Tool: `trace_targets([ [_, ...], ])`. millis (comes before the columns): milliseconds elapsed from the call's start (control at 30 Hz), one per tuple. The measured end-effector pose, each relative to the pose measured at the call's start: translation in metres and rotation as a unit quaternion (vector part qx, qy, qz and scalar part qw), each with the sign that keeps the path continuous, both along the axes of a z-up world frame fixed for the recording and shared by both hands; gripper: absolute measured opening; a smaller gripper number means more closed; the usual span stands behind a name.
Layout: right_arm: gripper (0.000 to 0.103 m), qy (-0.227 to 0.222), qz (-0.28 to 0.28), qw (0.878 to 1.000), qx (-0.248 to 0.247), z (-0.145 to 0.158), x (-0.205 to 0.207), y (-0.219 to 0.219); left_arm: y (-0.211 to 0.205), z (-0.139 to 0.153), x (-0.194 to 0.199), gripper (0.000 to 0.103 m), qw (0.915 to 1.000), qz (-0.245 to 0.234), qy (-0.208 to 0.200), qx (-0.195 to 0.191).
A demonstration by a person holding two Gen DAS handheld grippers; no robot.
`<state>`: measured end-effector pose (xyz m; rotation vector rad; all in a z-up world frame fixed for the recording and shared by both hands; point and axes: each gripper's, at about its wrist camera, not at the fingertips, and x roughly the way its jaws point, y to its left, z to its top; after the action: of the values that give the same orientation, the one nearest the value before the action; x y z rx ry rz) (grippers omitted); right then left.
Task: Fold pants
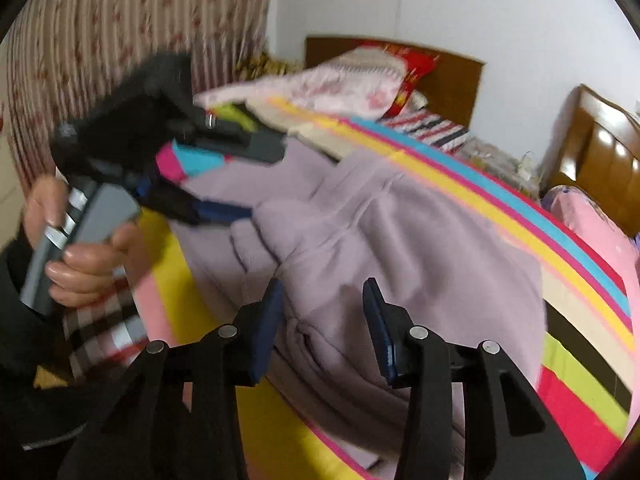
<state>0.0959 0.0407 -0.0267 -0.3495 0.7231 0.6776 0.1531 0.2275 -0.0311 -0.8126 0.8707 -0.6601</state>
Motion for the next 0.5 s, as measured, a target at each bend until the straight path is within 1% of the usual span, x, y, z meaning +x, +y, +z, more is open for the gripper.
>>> trace_targets([
  [100,0.035,-0.002,-0.004,1.000,-0.016,-0.018,-0.002,0.013,0.001,0.002,-0.003,0.101,1.0000,-0.005,-0.005,-0.004],
  [133,0.029,-0.004,-0.008,1.000,-0.016,-0.019,0.000,0.013,0.002,0.001,-0.004,0.101,0.9999,-0.007,-0.007,-0.006],
  [167,0.018,-0.006,-0.010,1.000,-0.012,-0.017,-0.003,0.018,0.003,0.002,-0.005,0.101,0.9999,-0.008,-0.010,-0.008],
  [233,0.012,-0.015,-0.015,1.000,0.006,-0.009,-0.006,0.015,0.004,0.001,-0.006,0.101,0.9998,-0.011,-0.015,-0.012],
  [300,0.011,-0.032,-0.014,0.999,0.033,0.007,-0.019,0.012,0.005,-0.001,-0.003,0.101,0.9997,-0.012,-0.017,-0.016],
  [367,0.011,-0.052,-0.005,0.998,0.026,0.019,-0.032,0.014,0.006,-0.002,-0.004,0.101,0.9996,-0.009,-0.018,-0.018],
  [433,0.011,-0.052,0.002,0.999,0.013,0.021,-0.037,0.018,0.007,-0.002,-0.003,0.101,0.9996,-0.005,-0.019,-0.020],
  [500,0.011,-0.037,0.007,0.999,-0.002,0.007,-0.040,0.021,0.008,-0.003,-0.006,0.101,0.9996,-0.002,-0.021,-0.020],
])
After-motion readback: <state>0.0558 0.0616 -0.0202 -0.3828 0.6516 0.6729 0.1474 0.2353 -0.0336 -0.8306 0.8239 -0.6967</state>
